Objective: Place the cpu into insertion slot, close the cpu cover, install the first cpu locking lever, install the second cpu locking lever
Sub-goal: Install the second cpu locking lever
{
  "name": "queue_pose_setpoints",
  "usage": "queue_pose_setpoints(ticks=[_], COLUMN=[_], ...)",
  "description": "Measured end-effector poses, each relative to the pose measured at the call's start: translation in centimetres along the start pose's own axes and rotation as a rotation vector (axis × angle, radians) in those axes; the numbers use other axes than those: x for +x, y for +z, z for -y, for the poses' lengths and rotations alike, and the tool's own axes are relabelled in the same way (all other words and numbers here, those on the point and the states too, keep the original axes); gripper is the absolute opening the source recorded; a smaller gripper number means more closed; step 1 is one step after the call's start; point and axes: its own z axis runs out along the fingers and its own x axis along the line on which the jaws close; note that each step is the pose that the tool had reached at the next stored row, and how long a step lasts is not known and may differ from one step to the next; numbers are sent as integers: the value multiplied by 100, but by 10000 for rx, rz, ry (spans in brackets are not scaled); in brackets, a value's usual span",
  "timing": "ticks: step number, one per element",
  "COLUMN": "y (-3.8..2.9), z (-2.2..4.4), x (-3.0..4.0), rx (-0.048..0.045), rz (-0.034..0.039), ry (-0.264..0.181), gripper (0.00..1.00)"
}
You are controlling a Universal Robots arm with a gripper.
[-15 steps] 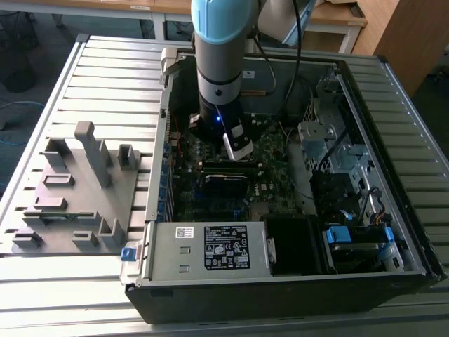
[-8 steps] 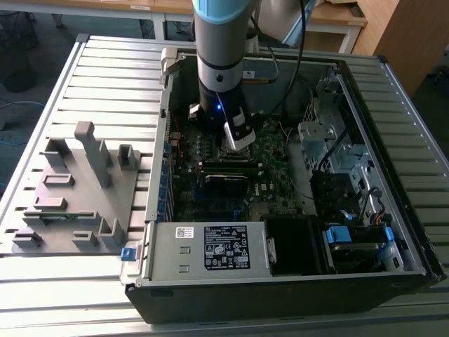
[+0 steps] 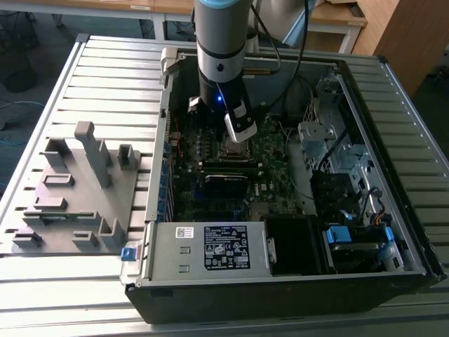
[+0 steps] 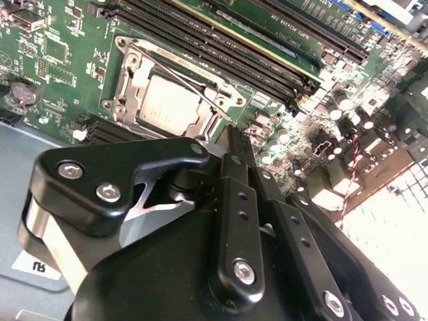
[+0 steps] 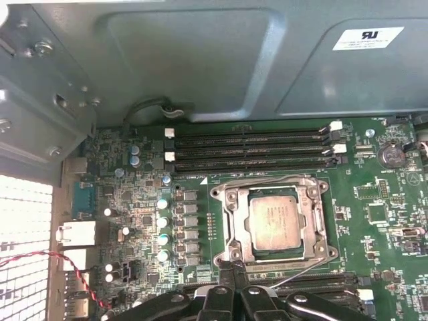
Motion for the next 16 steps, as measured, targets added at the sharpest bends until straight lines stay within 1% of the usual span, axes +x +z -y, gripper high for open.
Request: queue_pose_setpoints(ticks=[3,13,16], y=[-1,6,9], z=[-1,-11,-10], x=[-10,-151,-164], rx=[-2,8,30], rz=[0,1,2], ry=[-2,1,1], gripper=[10,10,10])
